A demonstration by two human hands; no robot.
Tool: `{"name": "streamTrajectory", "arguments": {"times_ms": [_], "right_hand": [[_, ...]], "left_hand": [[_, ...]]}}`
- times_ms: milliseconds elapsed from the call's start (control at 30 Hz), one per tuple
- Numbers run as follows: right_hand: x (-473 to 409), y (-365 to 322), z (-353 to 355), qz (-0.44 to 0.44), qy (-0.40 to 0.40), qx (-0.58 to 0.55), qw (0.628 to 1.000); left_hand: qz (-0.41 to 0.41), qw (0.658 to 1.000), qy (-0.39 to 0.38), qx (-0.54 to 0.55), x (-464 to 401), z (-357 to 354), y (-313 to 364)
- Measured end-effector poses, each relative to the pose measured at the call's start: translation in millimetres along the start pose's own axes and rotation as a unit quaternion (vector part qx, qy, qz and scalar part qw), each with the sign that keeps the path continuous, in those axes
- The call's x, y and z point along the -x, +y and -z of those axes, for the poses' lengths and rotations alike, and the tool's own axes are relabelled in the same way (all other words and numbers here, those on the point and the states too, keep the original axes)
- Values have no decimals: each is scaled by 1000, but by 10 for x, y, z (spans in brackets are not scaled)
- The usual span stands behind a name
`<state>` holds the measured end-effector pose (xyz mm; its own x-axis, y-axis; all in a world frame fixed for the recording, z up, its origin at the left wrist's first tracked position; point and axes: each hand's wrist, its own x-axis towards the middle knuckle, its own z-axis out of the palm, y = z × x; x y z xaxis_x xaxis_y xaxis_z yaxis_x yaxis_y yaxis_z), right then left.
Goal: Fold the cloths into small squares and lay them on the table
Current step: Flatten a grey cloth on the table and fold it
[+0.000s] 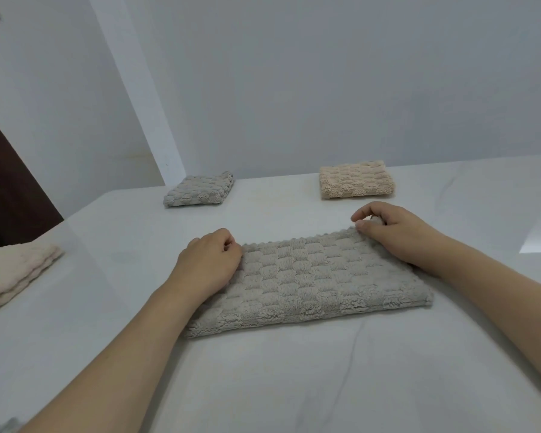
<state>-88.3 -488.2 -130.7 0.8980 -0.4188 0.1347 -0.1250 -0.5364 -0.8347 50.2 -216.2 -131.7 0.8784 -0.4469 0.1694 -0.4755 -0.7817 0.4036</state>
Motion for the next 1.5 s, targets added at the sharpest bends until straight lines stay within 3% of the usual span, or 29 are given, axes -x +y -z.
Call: {"name": "streamTrajectory", "arguments": {"times_ms": [367,567,667,767,833,900,967,1033,1133,1233,1333,1500], "right_hand": [[-63,16,7,3,45,84,995],[-36,-14,20,-18,46,26,998],[-11,-61,5,-62,-7,-55,997],[-55,-62,4,-43,-11,36,998],[-71,-60,9,-25,16,88,996],[-78,-48,17,5,53,126,991],[-68,-60,27,29,90,160,983],[-61,-99,33,57,130,249,958],[-1,-273,-77,103,157,386,903],[104,-400,-330,113,116,397,903],[175,-310,-494,26,-16,344,938],[169,-155,-325,3,-93,400,912]], "left_hand": [[42,998,-20,-36,46,51,72],[74,997,-20,29,61,58,99],[69,997,-21,21,63,52,109],[46,993,7,-108,106,95,184],[-7,992,34,-121,149,131,336],[-80,995,-5,-60,228,84,528],[-150,983,-76,-70,354,-89,683],[-161,972,-118,-126,460,-262,728],[-136,973,-121,-144,467,-344,693],[-131,973,-125,-143,469,-332,694],[-126,973,-129,-145,463,-320,699],[-124,969,-160,-141,423,-258,674]]}}
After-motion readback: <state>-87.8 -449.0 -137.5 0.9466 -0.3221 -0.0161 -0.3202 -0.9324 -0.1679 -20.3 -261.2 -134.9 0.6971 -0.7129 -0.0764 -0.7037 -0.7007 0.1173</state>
